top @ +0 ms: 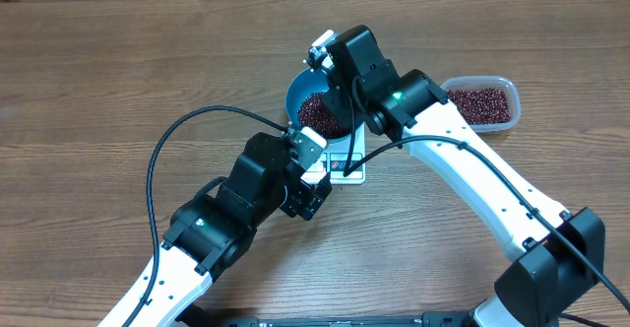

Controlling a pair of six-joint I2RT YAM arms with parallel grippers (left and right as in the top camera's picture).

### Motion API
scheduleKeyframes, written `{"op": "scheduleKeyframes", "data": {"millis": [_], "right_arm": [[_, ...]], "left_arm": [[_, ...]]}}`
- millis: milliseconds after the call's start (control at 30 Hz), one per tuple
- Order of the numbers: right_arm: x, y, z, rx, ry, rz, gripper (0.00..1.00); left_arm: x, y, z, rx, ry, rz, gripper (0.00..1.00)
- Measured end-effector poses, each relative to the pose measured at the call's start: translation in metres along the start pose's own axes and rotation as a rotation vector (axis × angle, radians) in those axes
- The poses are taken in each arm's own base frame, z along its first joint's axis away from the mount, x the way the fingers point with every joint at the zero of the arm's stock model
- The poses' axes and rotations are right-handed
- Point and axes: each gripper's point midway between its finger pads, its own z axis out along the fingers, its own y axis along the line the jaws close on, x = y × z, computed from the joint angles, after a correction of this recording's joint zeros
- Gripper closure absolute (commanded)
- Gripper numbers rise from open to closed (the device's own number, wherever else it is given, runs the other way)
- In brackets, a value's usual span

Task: Scoop item into bowl and weigh 150g on scale
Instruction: 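Tilt the scoop with right gripper to pour beans into the teal bowl, then move the empty scoop with right gripper back to the bean container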

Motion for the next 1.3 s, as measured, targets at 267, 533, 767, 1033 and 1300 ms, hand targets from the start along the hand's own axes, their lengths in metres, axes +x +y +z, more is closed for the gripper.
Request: {"op": "scheduleKeyframes", "data": {"millis": [267, 533, 767, 1033, 1300], "right_arm": [[-0.025, -0.013, -0.048, 0.028, -0.136, 0.082, 0.96], [-0.009, -0.095, -0.091, 0.301, -0.152, 0.224, 0.96], [0.042, -0.171, -0.1, 0.507, -0.034, 0.383, 0.96], [0.093, -0.219, -0.092, 0.599, 0.104, 0.488, 0.96], [0.128, -0.211, -0.015, 0.546, 0.31, 0.45, 0.96]], "left_arm": [[0.0, 0.0, 0.0, 0.0, 0.0, 0.0, 0.01], [0.0, 0.0, 0.0, 0.0, 0.0, 0.0, 0.0], [0.0, 0.0, 0.0, 0.0, 0.0, 0.0, 0.0], [0.0, 0.0, 0.0, 0.0, 0.0, 0.0, 0.01], [0.0, 0.0, 0.0, 0.0, 0.0, 0.0, 0.0]]}}
